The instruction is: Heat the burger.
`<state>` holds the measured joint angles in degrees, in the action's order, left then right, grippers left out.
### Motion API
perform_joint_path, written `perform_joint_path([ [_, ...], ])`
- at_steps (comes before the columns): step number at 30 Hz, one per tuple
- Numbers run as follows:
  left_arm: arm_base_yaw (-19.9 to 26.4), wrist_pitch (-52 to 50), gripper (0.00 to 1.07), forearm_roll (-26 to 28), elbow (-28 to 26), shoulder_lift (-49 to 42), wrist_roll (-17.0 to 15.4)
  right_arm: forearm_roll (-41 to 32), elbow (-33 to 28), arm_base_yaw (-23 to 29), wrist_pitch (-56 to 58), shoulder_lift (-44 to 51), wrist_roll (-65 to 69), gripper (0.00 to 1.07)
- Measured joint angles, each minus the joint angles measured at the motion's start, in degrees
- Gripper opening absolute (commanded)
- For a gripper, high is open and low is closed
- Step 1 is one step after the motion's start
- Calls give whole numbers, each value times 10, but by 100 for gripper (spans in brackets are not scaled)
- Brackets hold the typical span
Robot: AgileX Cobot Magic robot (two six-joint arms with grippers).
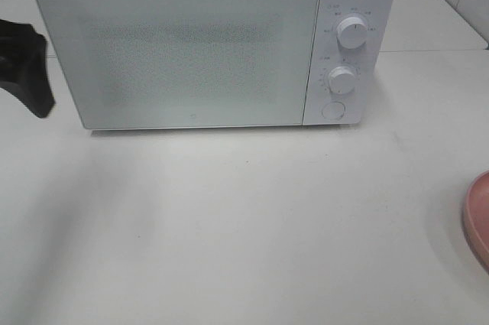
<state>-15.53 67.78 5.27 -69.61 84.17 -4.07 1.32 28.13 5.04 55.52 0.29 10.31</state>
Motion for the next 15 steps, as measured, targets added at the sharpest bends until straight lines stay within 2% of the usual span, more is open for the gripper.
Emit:
perform_joint_path([
  [6,49,11,98,-2,11,-63,3,0,0,0,0,0,0,76],
  [8,78,16,98,-13,58,-131,6,0,0,0,0,0,0,76],
  [9,78,16,98,-13,58,-131,6,0,0,0,0,0,0,76],
  [11,93,17,98,-30,111,-193,6,0,0,0,0,0,0,76],
  [13,97,17,98,-34,132,-210,7,0,0,0,0,0,0,76],
  [14,100,18,98,-46,173,-256,7,0,0,0,0,0,0,76],
  [15,100,18,98,-46,173,-256,7,0,0,0,0,0,0,76],
])
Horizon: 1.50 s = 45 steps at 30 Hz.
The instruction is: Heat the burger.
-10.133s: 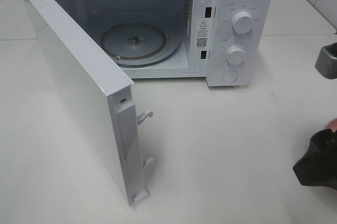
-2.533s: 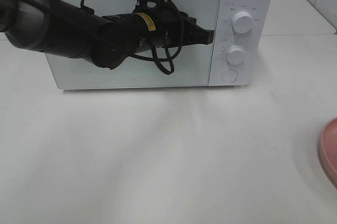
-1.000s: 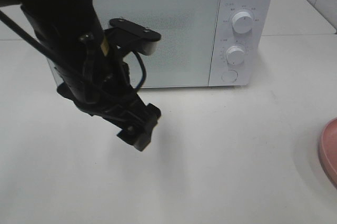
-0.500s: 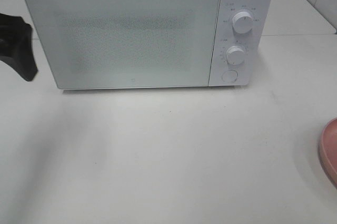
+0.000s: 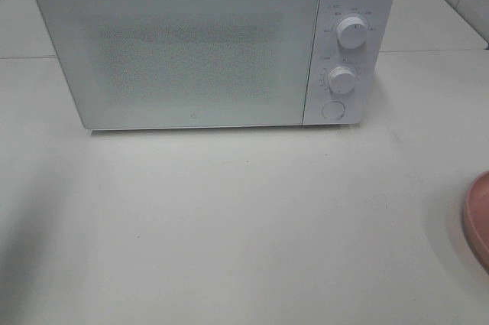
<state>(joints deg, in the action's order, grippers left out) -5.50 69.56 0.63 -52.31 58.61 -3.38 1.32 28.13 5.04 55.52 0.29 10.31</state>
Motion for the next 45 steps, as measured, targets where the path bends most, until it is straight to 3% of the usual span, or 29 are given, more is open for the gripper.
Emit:
perform_joint_path([
  [5,2,-10,98,-10,106,-140,2,0,0,0,0,0,0,76],
  [8,2,-17,98,-10,123,-166,2,0,0,0,0,0,0,76],
  [10,2,-38,98,-11,190,-258,2,0,0,0,0,0,0,76],
  [13,2,-61,98,-11,221,-336,5,0,0,0,0,0,0,76],
  [27,3,-76,98,28,225,-584,22,0,0,0,0,0,0,76],
  [35,45,-76,98,29,227,-589,22,0,0,0,0,0,0,76],
  [45,45,-76,98,29,227,-589,22,0,0,0,0,0,0,76],
])
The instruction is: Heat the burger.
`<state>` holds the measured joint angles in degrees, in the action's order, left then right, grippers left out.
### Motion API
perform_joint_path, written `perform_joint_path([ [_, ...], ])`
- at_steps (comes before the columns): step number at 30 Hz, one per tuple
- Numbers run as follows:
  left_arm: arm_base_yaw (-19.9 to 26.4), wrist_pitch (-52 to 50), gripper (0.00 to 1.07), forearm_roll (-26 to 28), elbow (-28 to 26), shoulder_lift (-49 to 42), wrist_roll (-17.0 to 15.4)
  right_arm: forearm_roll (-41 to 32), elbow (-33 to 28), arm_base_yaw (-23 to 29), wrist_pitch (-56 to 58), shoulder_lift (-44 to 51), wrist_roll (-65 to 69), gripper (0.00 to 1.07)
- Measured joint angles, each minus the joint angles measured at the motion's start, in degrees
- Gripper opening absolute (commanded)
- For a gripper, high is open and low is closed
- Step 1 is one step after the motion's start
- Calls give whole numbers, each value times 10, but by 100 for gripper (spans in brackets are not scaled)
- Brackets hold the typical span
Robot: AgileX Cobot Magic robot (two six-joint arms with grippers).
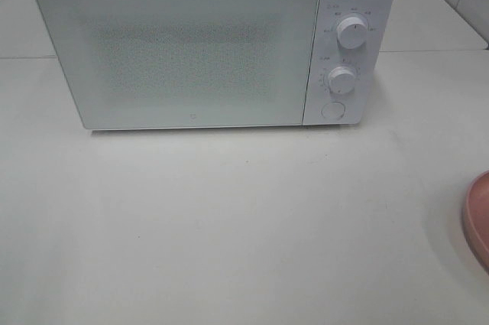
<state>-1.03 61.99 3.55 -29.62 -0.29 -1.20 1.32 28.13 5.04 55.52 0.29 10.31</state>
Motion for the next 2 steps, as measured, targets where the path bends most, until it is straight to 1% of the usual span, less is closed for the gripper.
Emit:
perform_joint_path([
  [2,0,0,98,0,0,0,0,0,0,0,0,0,0,76],
])
